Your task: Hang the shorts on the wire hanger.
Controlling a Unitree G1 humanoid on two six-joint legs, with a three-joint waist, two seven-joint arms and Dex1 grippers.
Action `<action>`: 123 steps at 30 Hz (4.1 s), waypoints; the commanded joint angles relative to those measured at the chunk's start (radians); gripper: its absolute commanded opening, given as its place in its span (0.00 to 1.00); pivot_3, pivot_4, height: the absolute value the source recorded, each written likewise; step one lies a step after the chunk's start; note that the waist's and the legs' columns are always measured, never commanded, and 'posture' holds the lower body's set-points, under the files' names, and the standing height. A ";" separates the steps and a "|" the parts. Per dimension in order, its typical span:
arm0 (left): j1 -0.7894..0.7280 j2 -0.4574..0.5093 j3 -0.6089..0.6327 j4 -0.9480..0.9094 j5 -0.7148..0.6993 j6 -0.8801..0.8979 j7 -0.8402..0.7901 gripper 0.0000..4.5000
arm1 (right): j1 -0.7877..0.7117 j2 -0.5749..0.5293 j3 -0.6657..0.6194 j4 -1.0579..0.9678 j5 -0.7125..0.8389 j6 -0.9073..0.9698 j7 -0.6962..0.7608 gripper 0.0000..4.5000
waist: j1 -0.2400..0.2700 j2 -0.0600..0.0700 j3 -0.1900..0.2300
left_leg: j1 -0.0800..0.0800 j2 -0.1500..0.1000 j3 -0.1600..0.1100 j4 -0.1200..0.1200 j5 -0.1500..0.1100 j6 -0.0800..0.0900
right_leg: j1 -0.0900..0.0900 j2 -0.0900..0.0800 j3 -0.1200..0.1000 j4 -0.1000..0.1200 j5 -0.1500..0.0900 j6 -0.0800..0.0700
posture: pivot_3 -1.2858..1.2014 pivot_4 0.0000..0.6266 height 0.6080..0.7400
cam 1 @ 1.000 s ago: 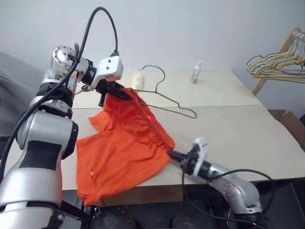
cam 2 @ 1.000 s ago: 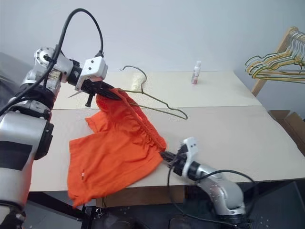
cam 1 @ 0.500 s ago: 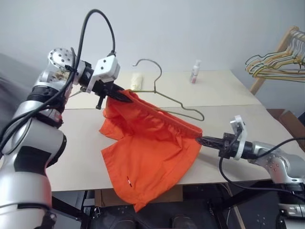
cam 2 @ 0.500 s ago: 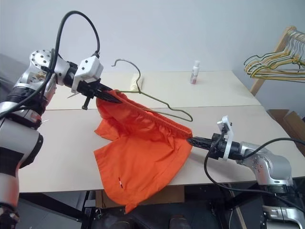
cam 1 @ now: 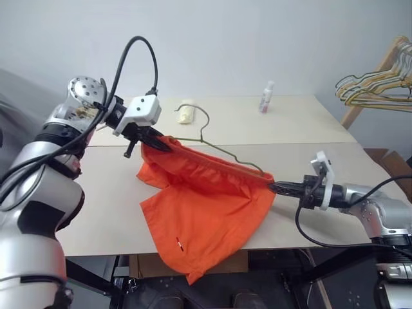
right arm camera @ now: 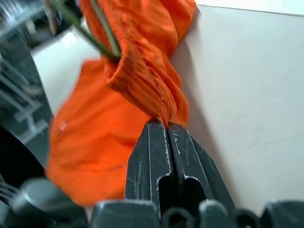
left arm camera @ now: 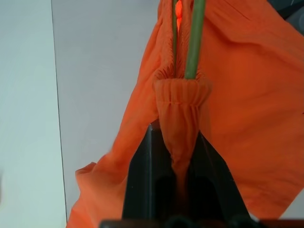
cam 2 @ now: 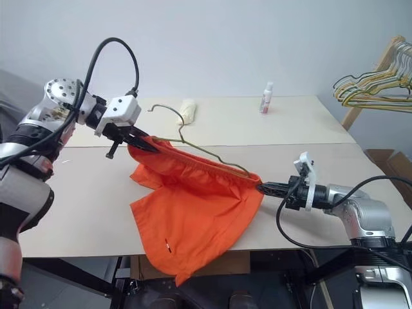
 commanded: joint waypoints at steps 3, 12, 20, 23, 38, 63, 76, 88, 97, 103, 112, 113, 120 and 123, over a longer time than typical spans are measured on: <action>-0.031 0.012 0.056 0.046 0.092 -0.054 -0.003 0.00 | -0.009 -0.070 0.010 -0.083 -0.147 -0.141 -0.049 0.01 | 0.002 0.000 0.000 | 0.000 0.000 0.000 0.000 0.000 0.000 | -0.001 0.000 0.000 0.000 0.000 0.000 | 0.51 0.00 1.00; -0.087 -0.083 0.163 0.137 0.374 -0.107 0.044 0.00 | -0.160 -0.165 0.087 -0.155 -0.295 -0.230 -0.037 0.01 | 0.017 0.000 0.000 | -0.001 0.000 0.001 0.000 0.000 0.000 | -0.001 0.000 0.000 -0.001 0.000 0.000 | 0.51 0.00 1.00; -0.097 -0.103 0.245 0.166 0.566 -0.148 0.119 0.00 | -0.213 -0.219 0.110 -0.111 -0.318 -0.243 0.048 0.01 | 0.019 0.000 0.000 | -0.002 -0.001 0.001 0.000 0.000 0.000 | -0.001 0.000 0.000 -0.001 0.000 0.000 | 0.51 0.00 1.00; -0.091 -0.109 0.281 0.162 0.603 -0.162 0.136 0.00 | -0.217 -0.214 0.111 -0.117 -0.328 -0.258 0.048 0.01 | 0.019 0.000 0.000 | -0.002 -0.001 0.001 0.000 0.000 0.000 | -0.001 -0.001 0.000 -0.001 0.000 0.000 | 0.51 0.00 1.00; -0.097 -0.198 0.390 0.145 0.695 -0.157 0.171 0.00 | -0.448 -0.070 0.233 -0.266 -0.337 -0.101 0.008 0.01 | 0.020 0.000 0.001 | -0.015 -0.002 0.001 0.005 0.000 0.000 | -0.014 -0.002 0.000 0.005 0.000 0.000 | 0.51 0.00 1.00; -0.051 -0.213 0.524 0.123 0.680 -0.156 0.079 0.00 | -0.342 0.004 0.217 -0.201 -0.402 -0.178 -0.112 0.52 | 0.006 0.000 0.001 | -0.016 -0.002 0.001 0.006 0.000 0.000 | -0.016 -0.002 -0.001 0.009 0.000 0.000 | 0.50 0.00 1.00; -0.034 -0.250 0.609 0.109 0.629 -0.107 0.062 0.00 | -0.347 0.073 0.210 -0.233 -0.340 0.023 -0.162 0.52 | -0.010 0.000 0.001 | -0.016 -0.002 0.000 0.006 0.000 0.000 | -0.016 -0.002 -0.001 0.010 0.000 0.000 | 0.50 0.00 1.00; -0.014 -0.238 0.590 0.119 0.683 -0.153 0.134 0.00 | -0.362 0.062 0.147 -0.240 -0.249 0.154 -0.175 0.01 | -0.012 0.001 0.000 | -0.016 -0.003 0.000 0.006 0.000 0.000 | -0.016 -0.003 -0.001 0.010 0.000 0.000 | 0.50 0.00 1.00; -0.037 -0.211 0.656 0.157 0.646 -0.089 0.225 0.57 | -0.330 -0.005 0.070 -0.259 -0.173 0.220 -0.176 0.00 | -0.012 0.001 0.000 | -0.016 -0.003 0.000 0.006 0.000 0.000 | -0.016 -0.003 -0.001 0.010 0.000 0.000 | 0.50 0.00 1.00; -0.061 -0.169 0.721 0.166 0.633 -0.054 0.373 1.00 | -0.273 -0.096 -0.007 -0.253 -0.147 0.311 -0.206 0.00 | -0.011 0.000 0.000 | -0.016 -0.002 0.000 0.006 0.000 0.000 | -0.016 -0.003 -0.001 0.010 0.000 0.000 | 0.49 0.00 1.00; 0.045 -0.231 0.864 0.069 0.469 0.092 0.383 1.00 | -0.218 -0.096 -0.275 -0.188 -0.173 0.652 -0.527 0.00 | -0.010 0.001 0.000 | -0.017 -0.002 0.000 0.005 0.000 0.000 | -0.016 -0.006 -0.001 0.010 0.000 0.000 | 0.47 0.00 1.00; 0.073 -0.238 0.866 0.037 0.456 0.106 0.374 1.00 | -0.219 -0.090 -0.305 -0.188 -0.176 0.700 -0.562 0.00 | -0.013 0.002 0.000 | -0.017 -0.002 0.000 0.005 0.000 0.000 | -0.017 -0.006 -0.001 0.010 0.000 0.000 | 0.47 0.00 1.00; 0.337 -0.276 0.876 -0.380 0.330 0.321 0.368 1.00 | -0.232 -0.043 -0.553 -0.252 -0.275 0.952 -0.782 0.00 | -0.040 0.005 -0.003 | -0.017 -0.001 0.001 0.004 0.000 -0.001 | -0.018 -0.007 0.003 0.012 0.000 0.000 | 0.45 0.00 1.00; 0.411 -0.280 0.880 -0.541 0.292 0.432 0.415 1.00 | -0.245 -0.057 -0.615 -0.251 -0.326 0.985 -0.848 0.00 | -0.049 0.006 -0.003 | -0.017 -0.002 0.001 0.004 0.000 -0.001 | -0.019 -0.008 0.004 0.012 0.000 0.000 | 0.45 0.00 1.00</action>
